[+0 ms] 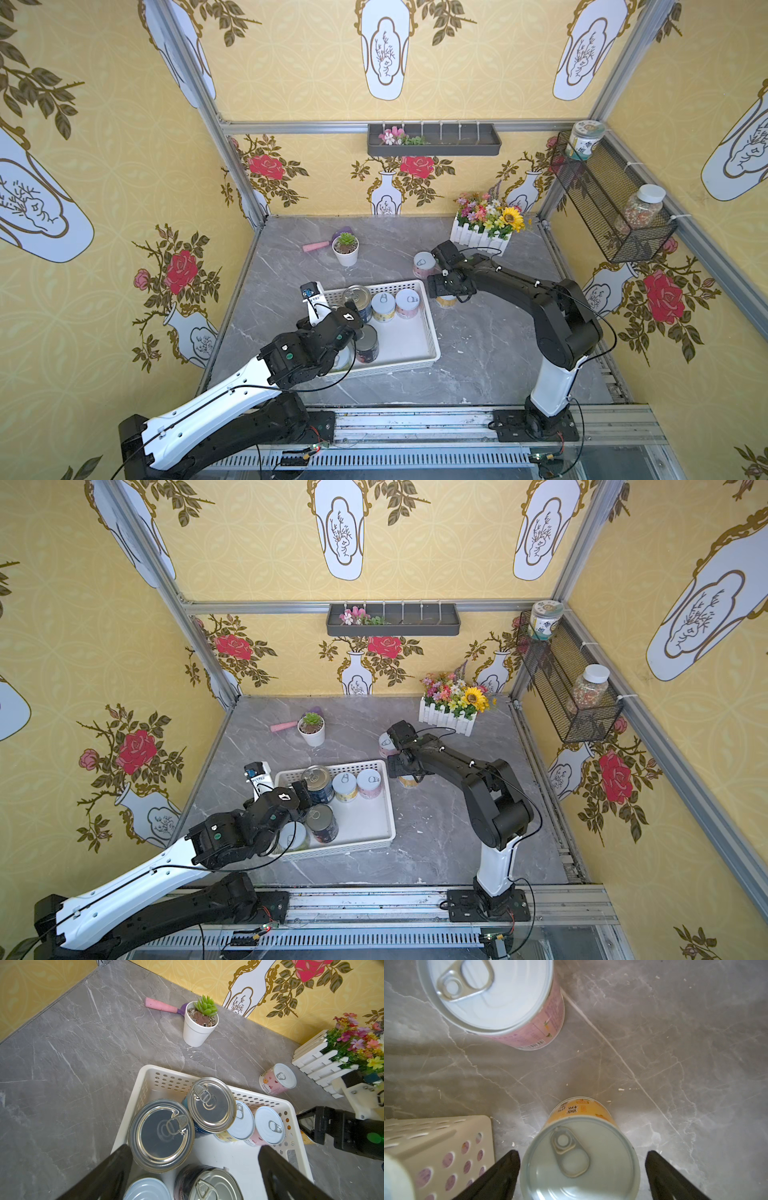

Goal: Put the canned food in the basket
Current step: Pick up the canned food from the center of the board, then place the canned food in the basket.

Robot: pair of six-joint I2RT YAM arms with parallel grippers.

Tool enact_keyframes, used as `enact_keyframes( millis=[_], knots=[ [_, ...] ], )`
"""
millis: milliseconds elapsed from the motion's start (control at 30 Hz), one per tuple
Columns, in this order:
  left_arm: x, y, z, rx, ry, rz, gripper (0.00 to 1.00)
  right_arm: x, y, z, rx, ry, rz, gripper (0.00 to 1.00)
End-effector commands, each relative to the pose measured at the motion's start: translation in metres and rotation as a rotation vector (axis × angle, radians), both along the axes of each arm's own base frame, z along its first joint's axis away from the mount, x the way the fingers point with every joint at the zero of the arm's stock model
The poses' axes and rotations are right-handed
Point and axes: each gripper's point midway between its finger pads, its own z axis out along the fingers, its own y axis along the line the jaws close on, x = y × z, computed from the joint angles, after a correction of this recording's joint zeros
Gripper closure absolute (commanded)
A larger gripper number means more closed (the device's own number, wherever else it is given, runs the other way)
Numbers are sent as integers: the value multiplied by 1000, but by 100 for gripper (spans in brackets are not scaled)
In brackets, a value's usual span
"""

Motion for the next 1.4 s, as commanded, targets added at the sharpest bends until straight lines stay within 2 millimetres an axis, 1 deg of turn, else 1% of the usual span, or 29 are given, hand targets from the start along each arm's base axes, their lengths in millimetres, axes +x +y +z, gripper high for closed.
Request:
enact_keyframes(
  millis=[0, 133, 267, 400, 567, 733, 867, 967, 1067, 1200, 1300, 1367],
  knots=[
    [2, -2, 3, -9, -11, -4, 0, 1, 1, 3, 2, -10, 8, 9],
    [2, -2, 3, -8, -10, -4, 0, 1, 2, 0, 4, 1, 8, 11],
    [2, -2, 3, -9, -11, -5, 0, 1, 3, 0, 8, 7, 15, 17],
    [2, -2, 3, -8, -11, -3, 0, 0, 4, 4, 20, -1, 14, 25],
    [2, -2, 3, -8, -10, -5, 0, -2, 6, 13, 44, -10, 12, 28],
    [2, -3, 3, -9, -10, -6, 0, -8, 9, 36, 46, -60, 19, 28],
    [1, -2, 3, -10, -11, -6, 0, -17, 16, 61, 62, -121, 37, 28],
    [1, -3, 3, -10, -10, -7, 0, -26, 25, 82, 67, -174, 64, 28],
    [1, -2, 4, -11, -11, -7, 0, -41, 36, 103, 87, -224, 100, 28],
    [1, -2, 4, -12, -12, -6, 0, -58, 50, 125, 124, -280, 146, 29],
    [1, -2, 4, -13, -13, -7, 0, -68, 58, 136, 146, -309, 178, 29],
    [1, -2, 4, -13, -13, -5, 0, -74, 66, 136, 151, -313, 198, 30]
  ],
)
